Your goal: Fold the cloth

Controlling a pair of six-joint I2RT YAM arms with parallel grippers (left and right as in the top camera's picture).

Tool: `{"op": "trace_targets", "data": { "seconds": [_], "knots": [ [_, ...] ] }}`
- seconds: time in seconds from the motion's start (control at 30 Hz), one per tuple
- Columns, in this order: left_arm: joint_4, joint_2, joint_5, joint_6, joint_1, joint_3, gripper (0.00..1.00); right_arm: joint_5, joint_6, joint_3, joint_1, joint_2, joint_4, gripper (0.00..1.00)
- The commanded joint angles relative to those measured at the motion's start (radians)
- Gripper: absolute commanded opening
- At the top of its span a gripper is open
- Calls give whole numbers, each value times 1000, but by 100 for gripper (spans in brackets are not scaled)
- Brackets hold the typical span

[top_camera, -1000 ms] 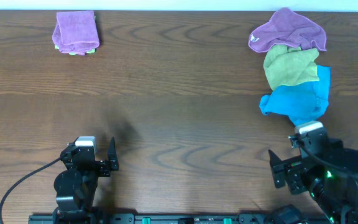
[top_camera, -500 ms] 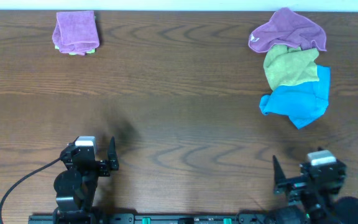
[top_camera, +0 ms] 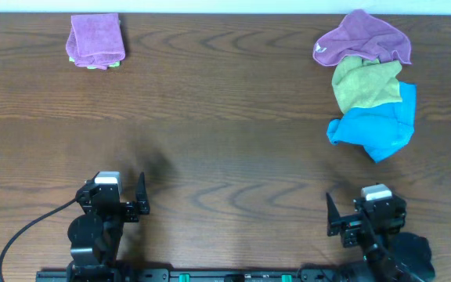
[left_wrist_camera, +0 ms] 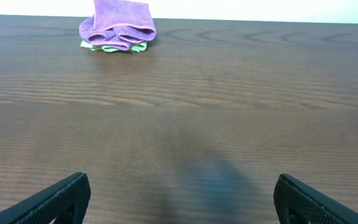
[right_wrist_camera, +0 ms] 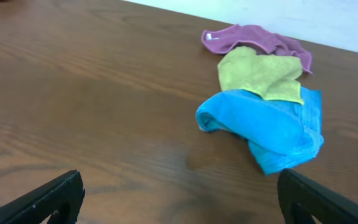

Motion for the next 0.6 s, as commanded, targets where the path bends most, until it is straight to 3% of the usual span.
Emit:
{"op": "trace_targets", "data": {
  "seconds": [0.0,0.57],
  "knots": [
    [-3,-6,0,-3,-4,-21,95,-6,-13,-30,-14,-35,3,99],
    [-3,-6,0,-3,-4,-21,95,-7,-13,-177,-16,-37,3,99]
  ]
}}
